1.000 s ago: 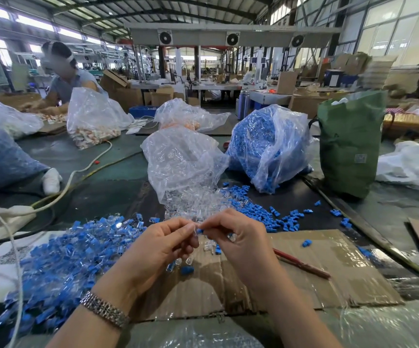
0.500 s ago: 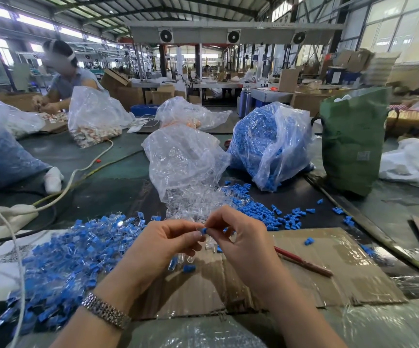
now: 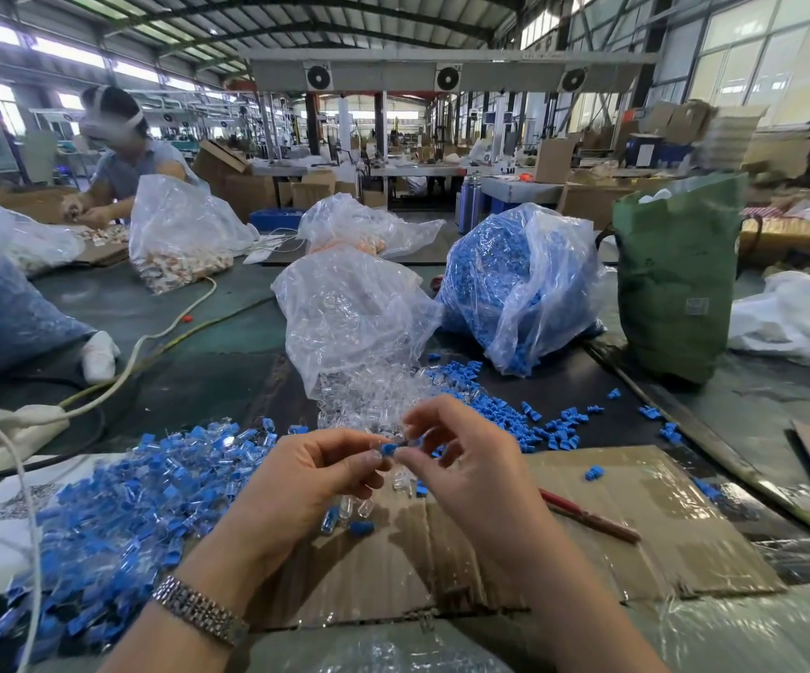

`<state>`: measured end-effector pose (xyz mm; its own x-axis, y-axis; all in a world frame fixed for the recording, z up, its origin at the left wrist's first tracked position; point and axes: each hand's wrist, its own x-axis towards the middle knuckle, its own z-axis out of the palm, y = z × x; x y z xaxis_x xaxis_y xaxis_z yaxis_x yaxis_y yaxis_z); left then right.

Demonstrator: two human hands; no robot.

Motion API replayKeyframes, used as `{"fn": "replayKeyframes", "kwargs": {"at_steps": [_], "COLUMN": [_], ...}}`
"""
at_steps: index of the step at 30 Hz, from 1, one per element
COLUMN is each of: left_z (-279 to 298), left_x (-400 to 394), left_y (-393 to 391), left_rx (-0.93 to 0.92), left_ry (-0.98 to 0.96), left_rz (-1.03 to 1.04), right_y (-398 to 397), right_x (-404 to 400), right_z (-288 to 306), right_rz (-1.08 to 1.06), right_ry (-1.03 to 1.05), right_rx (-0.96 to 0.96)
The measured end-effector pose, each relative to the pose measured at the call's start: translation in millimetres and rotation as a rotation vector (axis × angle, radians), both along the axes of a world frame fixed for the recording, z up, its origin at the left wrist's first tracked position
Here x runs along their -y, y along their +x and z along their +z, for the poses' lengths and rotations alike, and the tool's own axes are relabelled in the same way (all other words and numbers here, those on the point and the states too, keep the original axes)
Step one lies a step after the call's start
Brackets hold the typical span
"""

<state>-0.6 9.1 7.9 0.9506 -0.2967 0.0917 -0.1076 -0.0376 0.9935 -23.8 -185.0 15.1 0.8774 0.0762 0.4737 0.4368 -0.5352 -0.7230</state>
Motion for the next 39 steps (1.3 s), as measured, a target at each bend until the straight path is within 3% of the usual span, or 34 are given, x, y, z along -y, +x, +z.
{"fn": "replayKeyframes", "kwargs": {"at_steps": [2, 6, 10, 13, 17, 19, 25, 33, 39], "left_z": [-1.4, -3.3, -2.5, -1.5, -2.0, -2.6, -3.5, 4.5, 1.7], "left_x": [0.0, -2.0, -3.7, -5.3, -6.3, -6.8, -7.6, 2.1, 1.0], "left_y": [2.4, 5.7, 4.8, 4.7, 7.3, 8.5, 8.9, -1.5, 1.0], "left_rx": [-0.025, -0.055, -0.061, -0.080, -0.119, -0.139, -0.138, 0.002, 0.043], "left_ry": [-0.054, -0.134, -0.145, -0.203, -0.306, -0.361, -0.382, -0.135, -0.074], "left_rz": [0.042, 0.060, 0.063, 0.063, 0.066, 0.067, 0.069, 0.132, 0.147], "right_y": [-0.4, -7.3, -14.6, -14.1, -16.7, -17.4, -15.4, -18.0, -19.7], "right_x": [12.0, 36.6, 39.1, 35.5, 23.6, 15.3, -6.4, -11.8, -19.8], "right_z": [7.8, 14.2, 18.4, 20.5, 34.9, 43.6, 43.6, 40.0, 26.5], "right_rz": [-0.147, -0.419, -0.393, -0.309, -0.101, 0.032, 0.195, 0.200, 0.153], "right_ry": [-0.126, -0.750, -0.869, -0.774, -0.297, -0.175, -0.095, -0.091, -0.058], "right_rx": [-0.130, -0.541, -0.599, -0.595, -0.655, -0.683, -0.753, -0.742, -0.649]}}
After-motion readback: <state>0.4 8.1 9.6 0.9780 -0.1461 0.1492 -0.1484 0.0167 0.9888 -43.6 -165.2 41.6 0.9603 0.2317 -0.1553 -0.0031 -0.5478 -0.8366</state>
